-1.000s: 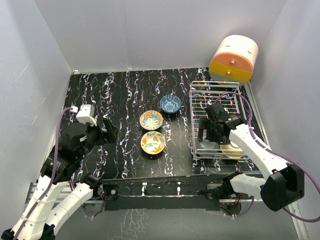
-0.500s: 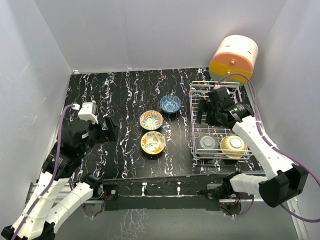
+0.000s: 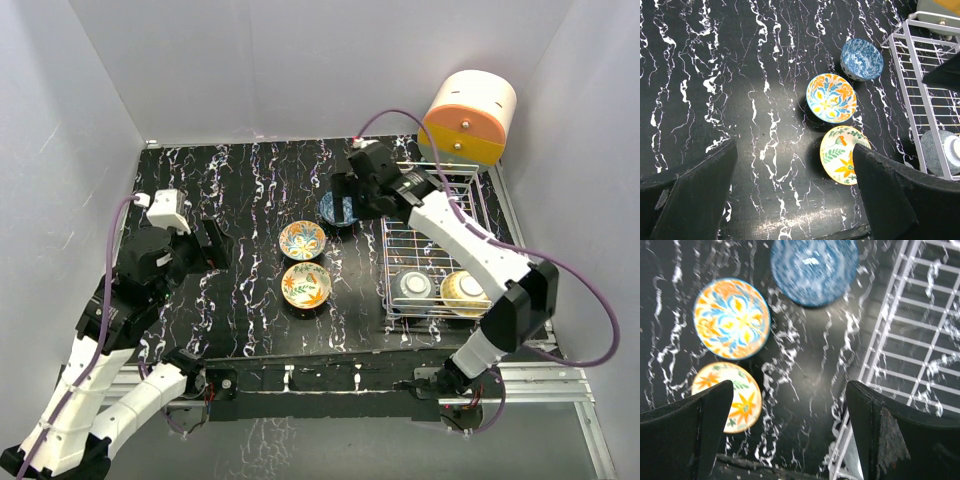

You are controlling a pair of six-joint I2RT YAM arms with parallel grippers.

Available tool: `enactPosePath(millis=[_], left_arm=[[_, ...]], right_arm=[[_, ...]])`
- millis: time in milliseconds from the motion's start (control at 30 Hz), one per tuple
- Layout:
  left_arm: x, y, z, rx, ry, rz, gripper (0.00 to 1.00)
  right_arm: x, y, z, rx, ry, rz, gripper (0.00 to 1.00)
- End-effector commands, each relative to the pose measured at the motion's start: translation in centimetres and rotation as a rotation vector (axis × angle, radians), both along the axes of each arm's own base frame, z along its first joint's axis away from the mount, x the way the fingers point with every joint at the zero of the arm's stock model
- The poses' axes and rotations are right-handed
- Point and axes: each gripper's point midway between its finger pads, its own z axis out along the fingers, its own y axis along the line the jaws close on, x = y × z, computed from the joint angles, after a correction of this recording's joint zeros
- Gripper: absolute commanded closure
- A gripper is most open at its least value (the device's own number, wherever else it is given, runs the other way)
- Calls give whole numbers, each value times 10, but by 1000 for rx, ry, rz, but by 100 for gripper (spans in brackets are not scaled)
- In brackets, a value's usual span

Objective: Load the bowls into the dish rack

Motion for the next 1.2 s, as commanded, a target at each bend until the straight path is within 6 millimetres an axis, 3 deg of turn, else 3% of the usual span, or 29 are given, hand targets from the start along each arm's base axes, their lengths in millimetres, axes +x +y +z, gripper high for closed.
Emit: enactPosePath(millis=[0,67,133,233,367,500,800,1167], left_arm=[[0,3,14,-2,-22,14,3],[-1,2,15,-5,-17,8,3],[-2,2,17,-8,-16,8,3],[-5,3,24,-22,-24,9,3],[-8,5,28,-28,-28,13,3],[-11,5,27,-26,-17,10,3],[-19,11,23,-20,-4,23,3],[-25,15,18,-18,12,32,3]], right_arm=[[46,31,24,36,-144,28,2],[64,43,16,28,-149,33,2],[81,54,-7,0,-124,33,2],[103,66,-26,-15,-120,22,5],[124,83,-47,5,-120,7,11],[140,87,-66,-13,-121,-31,18],[153,93,-108,-41,-84,-64,21],[162,91,-137,-61,-90,-134,39]])
